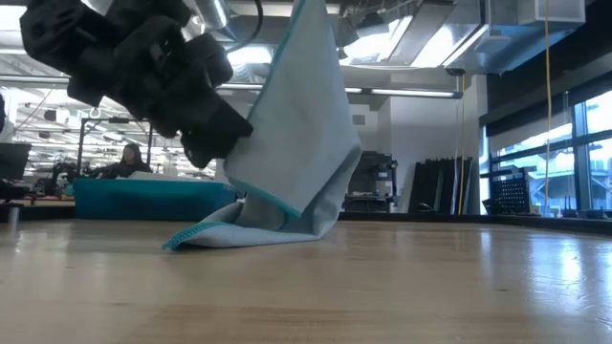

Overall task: Fold microfiber towels
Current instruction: Fold the light blue towel

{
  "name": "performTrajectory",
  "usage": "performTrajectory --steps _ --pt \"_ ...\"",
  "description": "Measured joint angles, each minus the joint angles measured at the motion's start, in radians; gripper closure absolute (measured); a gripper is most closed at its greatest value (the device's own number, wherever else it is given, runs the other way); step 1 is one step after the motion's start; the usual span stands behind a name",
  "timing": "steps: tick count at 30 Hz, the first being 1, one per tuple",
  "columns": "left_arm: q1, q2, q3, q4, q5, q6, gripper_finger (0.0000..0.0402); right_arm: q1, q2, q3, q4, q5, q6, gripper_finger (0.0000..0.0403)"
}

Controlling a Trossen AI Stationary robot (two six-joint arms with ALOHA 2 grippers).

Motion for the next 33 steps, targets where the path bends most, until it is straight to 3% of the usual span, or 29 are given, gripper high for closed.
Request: performTrajectory --steps 4,18,21,26,33 --pt "-0.033 0.043 0.0 0.029 0.002 -0.015 0.0211 -0.001 0.0 0.0 0.0 0.0 0.0 0.0396" --pt "-0.095 0.016 0.002 0.038 -0.041 -0.08 0.0214 -0.008 0.0 0.0 -0.035 0.001 0.004 0.0396" --pt "-0.097 0.017 0.002 0.032 -0.045 -0.093 0.0226 -0.019 0.0 0.0 -0.046 0.001 0.03 0.0396" --pt "-0.098 0.017 0.002 -0.064 -0.137 -0.127 0.0263 -0.035 -0.004 0.0 -0.049 0.001 0.052 0.0396" --pt "-0.098 0.021 0.002 -0.06 -0.156 -0.131 0.0288 -0.052 -0.004 0.0 -0.038 0.001 0.05 0.0396"
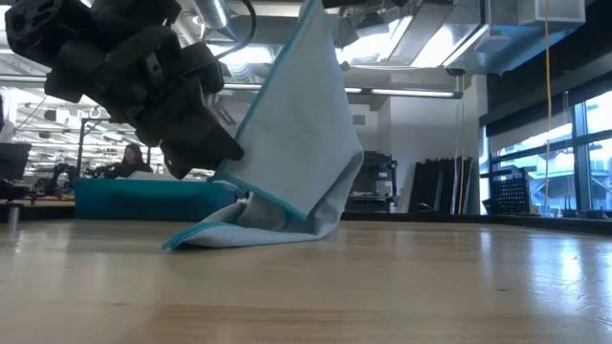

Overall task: Fold microfiber towels
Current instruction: Fold the light blue towel

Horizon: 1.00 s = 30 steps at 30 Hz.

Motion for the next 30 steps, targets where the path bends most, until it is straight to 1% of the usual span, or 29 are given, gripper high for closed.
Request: performTrajectory --steps 4,8,9,12,14,16,17,21,23,26,30 --pt "0.0 0.0 0.0 0.001 -0.011 -0.017 0.032 -0.01 0.0 0.0 -0.003 0.0 -0.001 0.0396" --pt "-0.005 0.0 0.0 0.001 0.008 -0.044 0.0385 -0.021 0.0 0.0 -0.017 0.0 0.0 0.0396" --pt "-0.012 0.0 0.003 -0.003 0.009 -0.058 0.0393 -0.025 0.0 0.0 -0.021 0.0 0.0 0.0396" --pt "-0.04 0.0 0.032 -0.027 0.01 -0.067 0.0399 -0.043 0.0 0.0 -0.035 0.0 -0.001 0.0396" --pt "-0.057 -0.018 0.063 -0.091 0.006 -0.066 0.0401 -0.062 0.0 0.0 -0.046 -0.001 -0.001 0.0396" --pt "-0.076 -0.057 0.112 -0.218 -0.03 -0.054 0.0401 -0.084 0.0 0.0 -0.057 -0.01 0.0 0.0396" --pt "-0.085 -0.082 0.144 -0.309 -0.064 -0.04 0.0401 -0.097 -0.001 0.0 -0.062 -0.022 0.0 0.0396" --pt "-0.119 -0.198 0.314 -0.813 -0.27 -0.029 0.0401 -0.14 -0.001 0.0 -0.09 -0.071 0.002 0.0396" --pt "-0.128 -0.245 0.414 -1.036 -0.366 -0.04 0.0401 -0.161 -0.001 0.0 -0.099 -0.089 -0.003 0.0396" --pt "-0.133 -0.302 0.561 -1.295 -0.492 -0.047 0.0401 -0.199 -0.001 0.0 -0.103 -0.095 -0.049 0.0396" --pt "-0.124 -0.347 0.753 -1.569 -0.653 -0.041 0.0401 -0.255 -0.001 0.0 -0.072 -0.08 -0.13 0.0396"
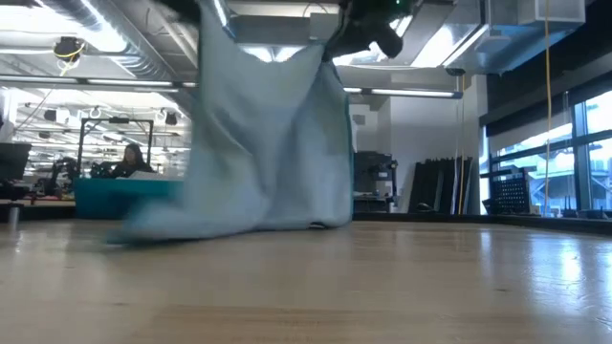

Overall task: Fold microfiber towels
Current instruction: Fold the light blue towel

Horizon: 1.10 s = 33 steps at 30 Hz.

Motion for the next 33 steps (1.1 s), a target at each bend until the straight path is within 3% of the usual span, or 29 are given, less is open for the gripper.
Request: performTrajectory --steps 4,7,14,19,22,24,27,33 --pt "0.026 -0.009 0.158 -0.177 -0.103 0.007 0.0401 -0.048 0.0 0.0 0.054 0.002 -0.099 0.0396" --pt "0.045 -0.009 0.229 -0.203 -0.133 0.054 0.0401 -0.072 0.0 0.0 0.08 0.01 -0.178 0.0396" --pt "0.07 -0.006 0.264 -0.203 -0.14 0.108 0.0401 -0.051 -0.003 0.011 0.161 0.205 -0.269 0.0396" --pt "0.024 0.003 0.264 -0.202 -0.131 0.088 0.0401 0.032 -0.019 0.083 0.051 0.306 -0.228 0.0396" --pt "-0.022 0.007 0.264 -0.202 -0.077 0.024 0.0401 0.091 -0.034 0.131 -0.147 0.308 -0.145 0.0396" --pt "-0.068 0.021 0.258 -0.197 -0.019 -0.04 0.0402 0.132 -0.039 0.169 -0.324 0.261 -0.035 0.0396" --pt "-0.15 0.06 0.249 -0.192 0.053 -0.139 0.0401 0.18 -0.04 0.208 -0.589 0.09 0.171 0.0396" --pt "-0.296 0.211 0.247 -0.167 0.154 -0.371 0.0401 0.274 -0.04 0.169 -0.74 -0.22 0.502 0.0396"
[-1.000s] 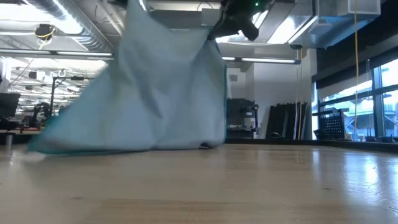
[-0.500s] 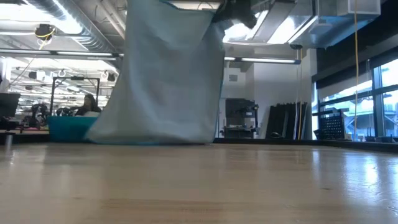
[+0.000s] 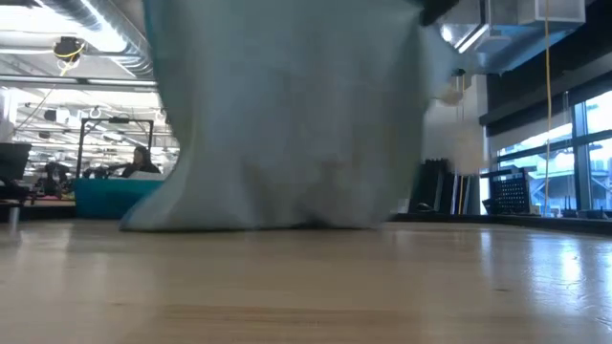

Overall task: Fold microfiber towels
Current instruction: Fold the light blue towel

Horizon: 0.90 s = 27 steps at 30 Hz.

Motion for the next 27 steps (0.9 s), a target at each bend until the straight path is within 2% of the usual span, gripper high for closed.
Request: performTrajectory --steps 4,9,14,17,20,21,22,23,27 --pt "-0.067 0.142 -0.001 0.1 0.048 -0.087 0.0401 0.073 0.0 -0.103 0.044 -0.084 0.053 0.0396" --pt "-0.116 0.314 -0.001 0.307 0.123 -0.155 0.0401 0.127 0.0 -0.274 0.133 -0.124 0.116 0.0395" --pt "-0.117 0.381 -0.001 0.498 0.277 -0.221 0.0401 0.166 0.001 -0.399 0.169 -0.236 0.182 0.0395" --pt "-0.121 0.362 0.031 0.449 0.293 -0.2 0.0401 0.184 0.001 -0.414 0.143 -0.152 0.176 0.0395" --pt "-0.122 0.321 0.099 0.315 0.197 -0.209 0.0401 0.185 0.001 -0.394 0.144 0.058 0.182 0.0395" --pt "-0.125 0.314 0.12 0.285 0.168 -0.223 0.0401 0.184 0.001 -0.387 0.146 0.113 0.192 0.0395" --pt "-0.127 0.312 0.134 0.266 0.149 -0.236 0.0401 0.182 0.001 -0.383 0.15 0.124 0.2 0.0395" --pt "-0.132 0.313 0.143 0.26 0.144 -0.248 0.0401 0.18 0.001 -0.381 0.157 0.097 0.198 0.0395" --pt "-0.154 0.324 0.149 0.332 0.133 -0.293 0.0401 0.187 0.0 -0.387 0.184 -0.149 0.125 0.0395"
